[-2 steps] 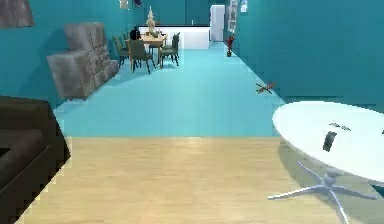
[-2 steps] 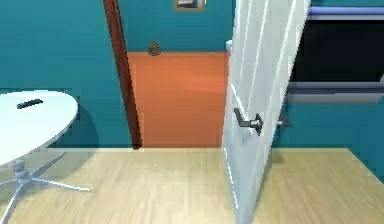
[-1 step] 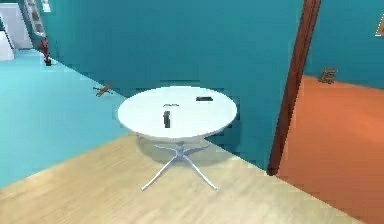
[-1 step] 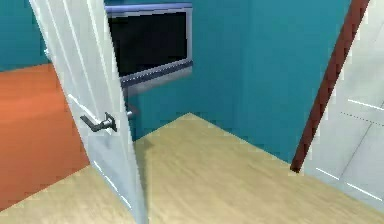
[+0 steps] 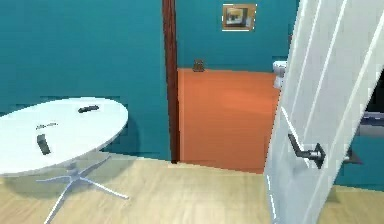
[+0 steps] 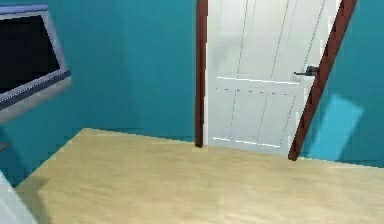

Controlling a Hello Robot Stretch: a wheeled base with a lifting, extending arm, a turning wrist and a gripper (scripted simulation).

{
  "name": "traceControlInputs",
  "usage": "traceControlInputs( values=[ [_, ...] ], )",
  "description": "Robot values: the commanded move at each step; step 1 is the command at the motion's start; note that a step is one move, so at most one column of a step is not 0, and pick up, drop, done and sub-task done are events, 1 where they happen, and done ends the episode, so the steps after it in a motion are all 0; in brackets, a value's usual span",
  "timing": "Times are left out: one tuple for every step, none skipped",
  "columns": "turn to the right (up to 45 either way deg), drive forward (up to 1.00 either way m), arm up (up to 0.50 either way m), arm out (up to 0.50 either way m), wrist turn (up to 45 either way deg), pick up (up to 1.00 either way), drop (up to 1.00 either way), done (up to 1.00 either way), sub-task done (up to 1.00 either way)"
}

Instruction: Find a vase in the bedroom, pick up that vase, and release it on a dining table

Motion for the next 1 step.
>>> traceControlInputs(
  values=[
    [3.0, 0.00, 0.00, 0.00, 0.0, 0.00, 0.00, 0.00, 0.00]
  ],
)
